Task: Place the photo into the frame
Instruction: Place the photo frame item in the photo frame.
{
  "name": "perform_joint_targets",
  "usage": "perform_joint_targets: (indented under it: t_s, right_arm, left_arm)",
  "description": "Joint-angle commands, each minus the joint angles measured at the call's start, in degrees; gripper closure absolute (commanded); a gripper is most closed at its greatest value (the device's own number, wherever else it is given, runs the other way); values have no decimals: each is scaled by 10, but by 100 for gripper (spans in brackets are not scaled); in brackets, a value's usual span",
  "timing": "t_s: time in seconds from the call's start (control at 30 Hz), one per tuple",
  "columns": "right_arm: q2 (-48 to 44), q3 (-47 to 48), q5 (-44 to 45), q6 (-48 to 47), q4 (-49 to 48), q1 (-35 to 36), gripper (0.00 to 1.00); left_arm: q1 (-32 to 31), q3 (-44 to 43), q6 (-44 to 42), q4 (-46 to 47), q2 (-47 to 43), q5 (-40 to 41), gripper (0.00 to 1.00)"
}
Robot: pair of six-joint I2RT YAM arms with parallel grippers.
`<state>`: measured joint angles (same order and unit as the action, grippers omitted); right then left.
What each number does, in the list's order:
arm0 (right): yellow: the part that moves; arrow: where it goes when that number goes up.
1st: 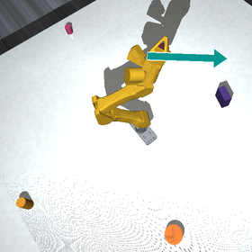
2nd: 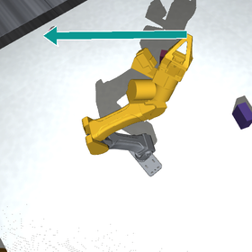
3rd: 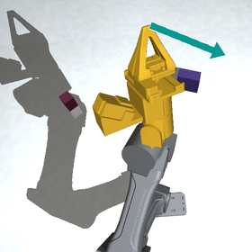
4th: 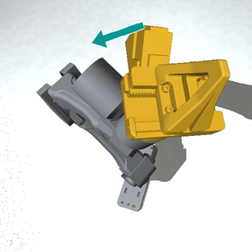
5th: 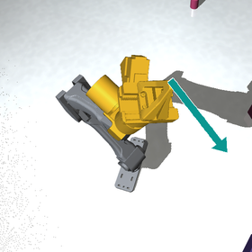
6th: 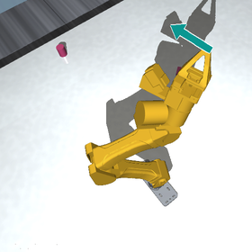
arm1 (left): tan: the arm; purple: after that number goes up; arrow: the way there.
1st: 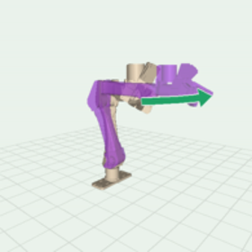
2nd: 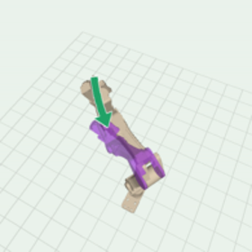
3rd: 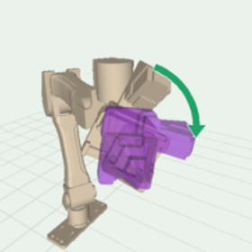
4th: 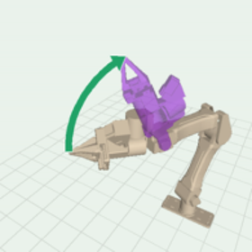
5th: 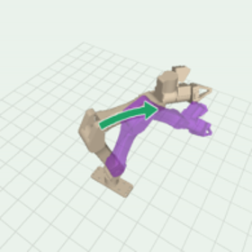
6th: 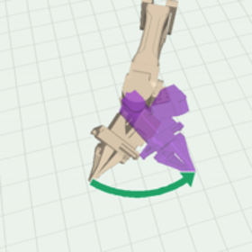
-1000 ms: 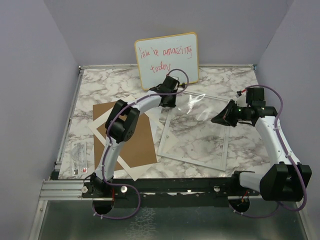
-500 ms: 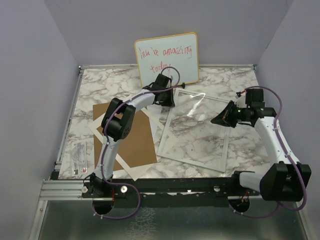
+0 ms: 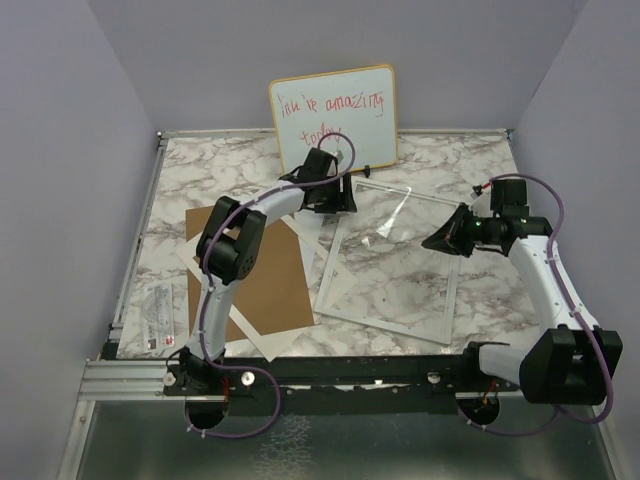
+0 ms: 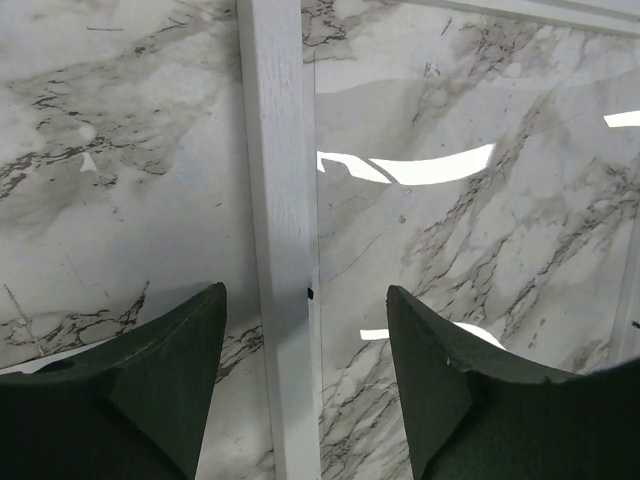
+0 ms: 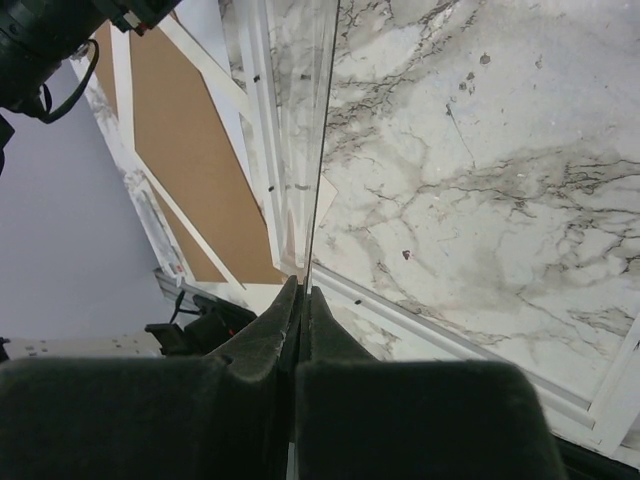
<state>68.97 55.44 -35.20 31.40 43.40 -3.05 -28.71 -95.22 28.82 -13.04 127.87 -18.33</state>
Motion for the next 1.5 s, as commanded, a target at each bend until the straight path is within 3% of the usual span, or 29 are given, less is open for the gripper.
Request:
perform_joint_targets:
  t_s: [0.0,0.17,0.47,0.63,0.8,0.97,1.1,1.47]
  right_arm:
    - [-10,21,26,-11,22,2,99]
    - [-9,24,38,-18,37,2,99]
    - [-21,71,129,-41,103,2,99]
    - [-24,102,140,-40,121,2,99]
    - [-26,128,122,-32,124,2,99]
    - [-25,140,105,-29,125,1,99]
    - [-27,150,80,-29,122,1,99]
    - [-37,149,-83,3,28,2,99]
  left_arm:
    - [-40,12,-71,-83,-6,109,33]
    - [-65,16,-93,-116,-4,198,44]
    - [-87,8,-105,-154,17,244,55]
    - [-90,-16,-103,-191,38,267,72]
    - [-90,-59,-106,-232,39,254,100]
    - [-90,-121,-101,-289,16,216,100]
    - [-89,-128,-97,-322,-14,236,100]
    - [-39,8,-81,-335,-113,274,100]
